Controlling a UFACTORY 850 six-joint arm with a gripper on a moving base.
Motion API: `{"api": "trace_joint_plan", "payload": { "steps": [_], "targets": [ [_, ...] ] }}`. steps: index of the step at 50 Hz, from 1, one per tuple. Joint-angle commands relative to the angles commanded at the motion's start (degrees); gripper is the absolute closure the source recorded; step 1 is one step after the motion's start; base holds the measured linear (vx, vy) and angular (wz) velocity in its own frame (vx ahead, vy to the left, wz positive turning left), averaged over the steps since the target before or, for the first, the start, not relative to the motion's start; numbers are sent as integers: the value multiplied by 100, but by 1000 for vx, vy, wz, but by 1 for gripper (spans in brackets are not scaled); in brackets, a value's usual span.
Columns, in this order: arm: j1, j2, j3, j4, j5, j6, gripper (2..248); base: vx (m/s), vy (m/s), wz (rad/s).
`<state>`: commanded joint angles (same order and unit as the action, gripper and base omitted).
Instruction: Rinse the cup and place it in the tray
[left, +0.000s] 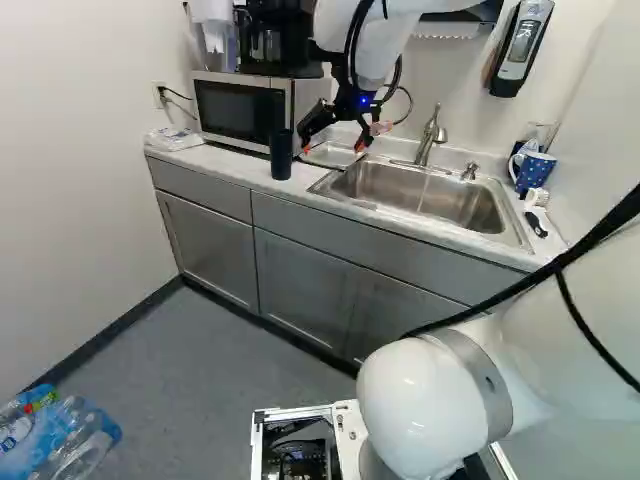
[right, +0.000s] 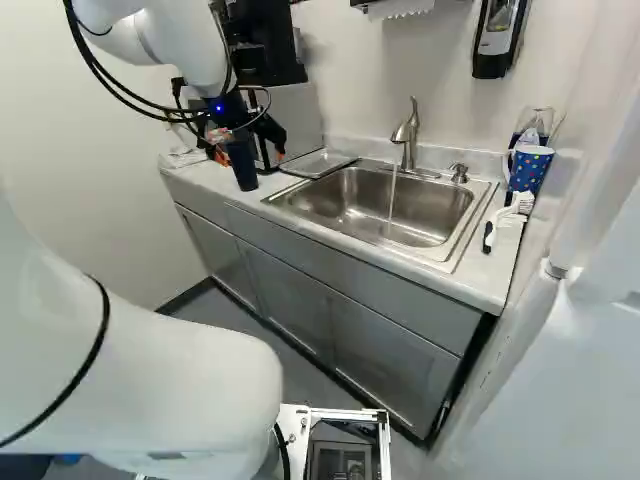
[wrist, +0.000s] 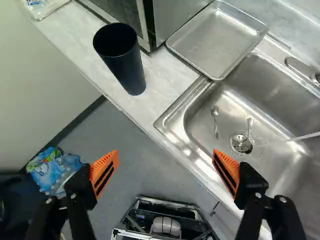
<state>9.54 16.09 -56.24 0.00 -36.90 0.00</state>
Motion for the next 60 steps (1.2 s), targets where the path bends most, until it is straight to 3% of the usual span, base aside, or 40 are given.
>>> {"api": "trace_joint_plan", "payload": {
  "steps": [28,60],
  "targets": [
    [420,-793,-435,0,129,0,3,0,0,0],
    [504,-1201,-357,0,885,0,3,0,0,0]
  ]
}}
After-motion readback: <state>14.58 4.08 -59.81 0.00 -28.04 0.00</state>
